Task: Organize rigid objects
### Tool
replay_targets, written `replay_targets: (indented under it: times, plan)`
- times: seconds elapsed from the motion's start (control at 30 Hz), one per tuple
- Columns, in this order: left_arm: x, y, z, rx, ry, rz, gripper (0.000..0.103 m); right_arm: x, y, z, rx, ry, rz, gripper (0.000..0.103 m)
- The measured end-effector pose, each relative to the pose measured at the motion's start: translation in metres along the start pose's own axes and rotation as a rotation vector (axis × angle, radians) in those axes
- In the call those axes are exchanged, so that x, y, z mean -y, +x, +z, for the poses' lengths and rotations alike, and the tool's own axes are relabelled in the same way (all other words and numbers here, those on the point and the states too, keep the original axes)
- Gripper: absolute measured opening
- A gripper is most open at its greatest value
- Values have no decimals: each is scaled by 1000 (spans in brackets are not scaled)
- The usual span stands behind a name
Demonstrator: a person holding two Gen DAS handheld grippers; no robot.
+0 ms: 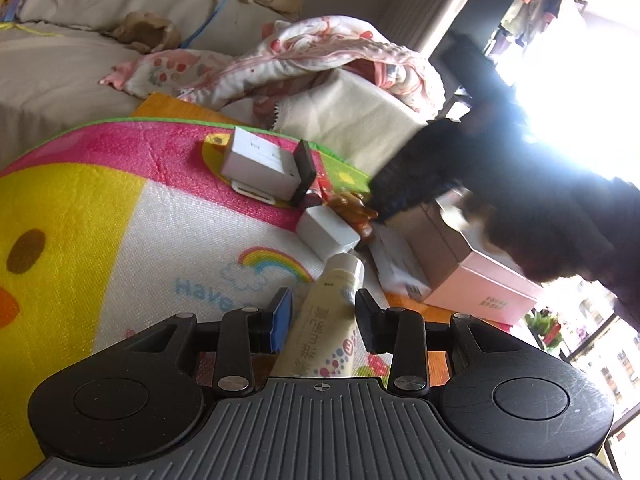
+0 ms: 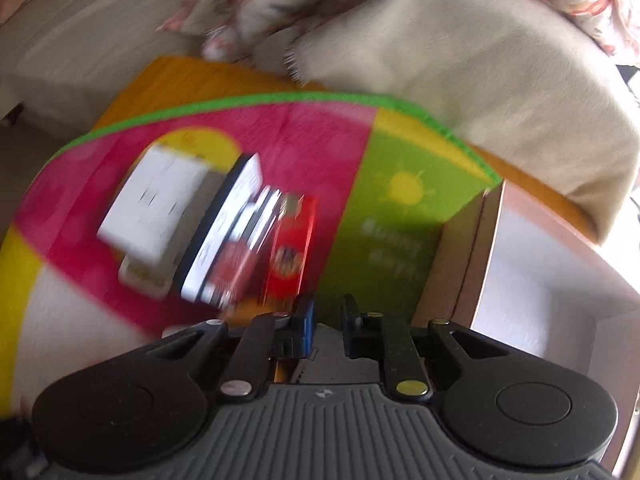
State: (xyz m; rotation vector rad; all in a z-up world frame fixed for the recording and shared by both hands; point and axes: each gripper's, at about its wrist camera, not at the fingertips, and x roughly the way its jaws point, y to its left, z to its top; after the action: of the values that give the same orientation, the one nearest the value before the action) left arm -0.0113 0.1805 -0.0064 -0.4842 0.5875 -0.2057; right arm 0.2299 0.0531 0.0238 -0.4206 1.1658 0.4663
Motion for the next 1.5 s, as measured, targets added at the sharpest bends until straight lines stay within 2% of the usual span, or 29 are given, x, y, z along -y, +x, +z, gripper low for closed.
replay_targets:
  times: [0.07, 0.13, 0.17, 0.2, 0.27, 0.47, 0.53, 0.57, 0.6, 0.83, 0.9, 1.0, 1.13, 1.23, 1.3, 1.37, 1.4, 1.5]
  plan:
    - [-1, 0, 0, -1, -6, -2, 39, -3, -14, -12, 36, -19, 32, 14]
    - [-1, 1, 0, -1, -7, -1, 40, -7, -35, -23, 131, -63, 61, 16]
    - [-1, 1, 0, -1, -7, -1, 40, -8, -44, -27, 177, -79, 72, 23]
    - [-1, 1, 0, -1, -7, -2, 40, -10, -52, -31, 217, -92, 85, 37]
    - [-1, 1, 0, -1, -8, -3, 40, -11, -57, -32, 246, -87, 104, 58]
    - [-2, 1, -2, -1, -9, -8, 39, -5, -21, -18, 140, 45, 162, 57]
    - [-1, 1, -2, -1, -6, -8, 39, -1, -19, -20, 133, 85, 215, 48]
    - [-1, 2, -2, -1, -5, -8, 39, -2, -22, -21, 130, 75, 230, 33]
    - [-1, 2, -3, -1, -4, -8, 39, -4, -29, -23, 140, 59, 231, 25]
    - [0, 2, -2, -2, 5, -8, 39, -1, -93, -65, 284, -18, 241, 25]
    - [0, 2, -2, -2, 6, -8, 39, 5, -107, -83, 292, -19, 240, 25]
    - [2, 2, -2, -1, 14, -2, 39, 10, -119, -119, 305, -54, 176, 25]
    - [9, 1, -2, 2, 49, 18, 39, 16, -112, -162, 250, -124, 108, 26]
    - [16, -4, 4, 7, 70, 24, 39, 22, -113, -170, 265, -113, 107, 30]
    - [23, -10, 16, 9, 108, -1, 39, 27, -120, -167, 325, -77, 113, 40]
    - [29, -15, 35, 45, 142, -13, 39, 34, -126, -163, 377, -39, 138, 47]
    - [30, -15, 44, 63, 146, -7, 39, 35, -125, -161, 401, -24, 148, 48]
    - [24, -1, 80, 130, 138, 73, 39, 34, -119, -151, 457, 10, 132, 48]
